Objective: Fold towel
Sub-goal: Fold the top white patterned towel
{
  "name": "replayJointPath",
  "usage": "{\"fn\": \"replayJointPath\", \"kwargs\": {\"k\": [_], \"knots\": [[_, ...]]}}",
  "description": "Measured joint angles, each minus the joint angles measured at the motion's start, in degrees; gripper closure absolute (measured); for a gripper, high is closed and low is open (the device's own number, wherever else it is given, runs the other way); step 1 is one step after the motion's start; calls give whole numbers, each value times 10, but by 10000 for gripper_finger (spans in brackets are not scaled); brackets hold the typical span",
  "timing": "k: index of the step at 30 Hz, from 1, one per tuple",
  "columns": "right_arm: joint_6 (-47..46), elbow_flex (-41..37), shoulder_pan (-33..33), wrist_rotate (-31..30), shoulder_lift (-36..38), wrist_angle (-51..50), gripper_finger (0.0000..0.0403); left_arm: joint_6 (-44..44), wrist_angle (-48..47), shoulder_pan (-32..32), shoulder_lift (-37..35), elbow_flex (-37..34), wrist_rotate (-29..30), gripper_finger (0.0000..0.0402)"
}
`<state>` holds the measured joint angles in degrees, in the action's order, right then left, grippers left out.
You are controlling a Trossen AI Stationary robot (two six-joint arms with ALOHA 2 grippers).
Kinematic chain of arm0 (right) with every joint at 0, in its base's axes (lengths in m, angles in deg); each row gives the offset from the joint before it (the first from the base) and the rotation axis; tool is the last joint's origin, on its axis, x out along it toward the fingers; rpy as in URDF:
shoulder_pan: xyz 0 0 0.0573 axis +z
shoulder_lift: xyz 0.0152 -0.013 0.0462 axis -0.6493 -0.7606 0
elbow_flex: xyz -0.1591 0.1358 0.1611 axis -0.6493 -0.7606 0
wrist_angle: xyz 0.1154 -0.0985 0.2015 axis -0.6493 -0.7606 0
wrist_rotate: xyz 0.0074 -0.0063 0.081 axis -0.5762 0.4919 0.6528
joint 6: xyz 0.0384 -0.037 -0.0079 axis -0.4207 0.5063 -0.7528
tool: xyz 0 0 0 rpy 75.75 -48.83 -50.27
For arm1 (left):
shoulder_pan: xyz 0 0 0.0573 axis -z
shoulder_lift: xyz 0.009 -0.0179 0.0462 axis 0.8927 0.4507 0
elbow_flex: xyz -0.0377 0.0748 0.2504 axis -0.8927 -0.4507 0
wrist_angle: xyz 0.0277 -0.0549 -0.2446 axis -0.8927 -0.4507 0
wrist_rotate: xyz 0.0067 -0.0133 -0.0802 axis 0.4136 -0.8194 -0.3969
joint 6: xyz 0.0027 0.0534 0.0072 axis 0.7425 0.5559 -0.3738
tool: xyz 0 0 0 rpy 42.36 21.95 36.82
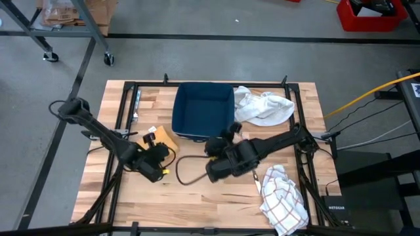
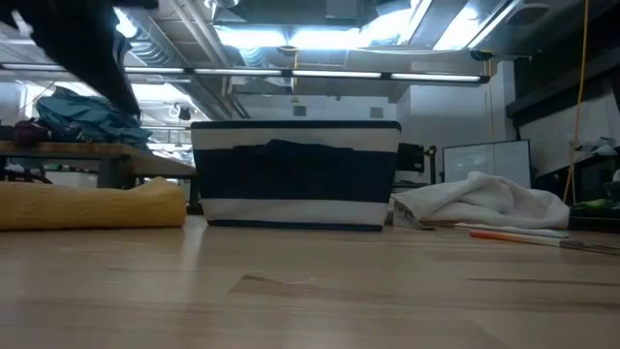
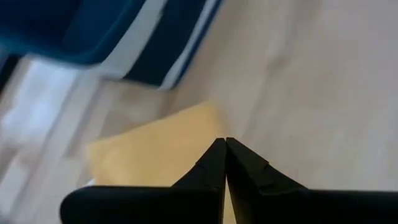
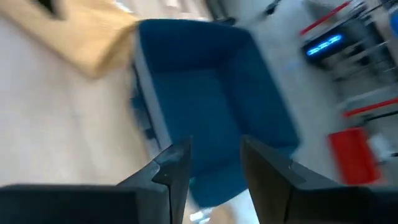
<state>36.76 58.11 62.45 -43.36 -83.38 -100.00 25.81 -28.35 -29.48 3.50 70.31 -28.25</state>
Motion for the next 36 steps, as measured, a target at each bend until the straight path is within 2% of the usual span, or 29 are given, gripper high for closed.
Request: {"fn": "replayJointPath", "kwargs": {"k": [3, 7, 13, 17, 21, 28, 31, 36], "knots": [[45, 0, -34, -8, 7, 0, 260, 11, 33, 13, -23, 0, 0, 398], [66, -1, -82, 13, 43, 0, 260, 11, 33, 27, -34, 0, -1, 398], [90, -3, -138, 18, 128, 1, 260, 11, 32, 40, -34, 0, -1, 398], [84, -50, -175, 18, 203, 0, 260, 11, 32, 47, -34, 0, -1, 398], [11, -162, -220, 18, 293, 1, 260, 7, 32, 55, -34, 0, -1, 398], [-161, -445, -280, 72, 436, 14, 260, 8, 33, 61, -34, -1, -1, 398], [-206, -542, -286, 110, 460, 72, 260, 7, 34, 60, -34, -1, -1, 398], [-174, -652, -284, 165, 447, 172, 260, 7, 35, 59, -34, -1, -1, 398]]}}
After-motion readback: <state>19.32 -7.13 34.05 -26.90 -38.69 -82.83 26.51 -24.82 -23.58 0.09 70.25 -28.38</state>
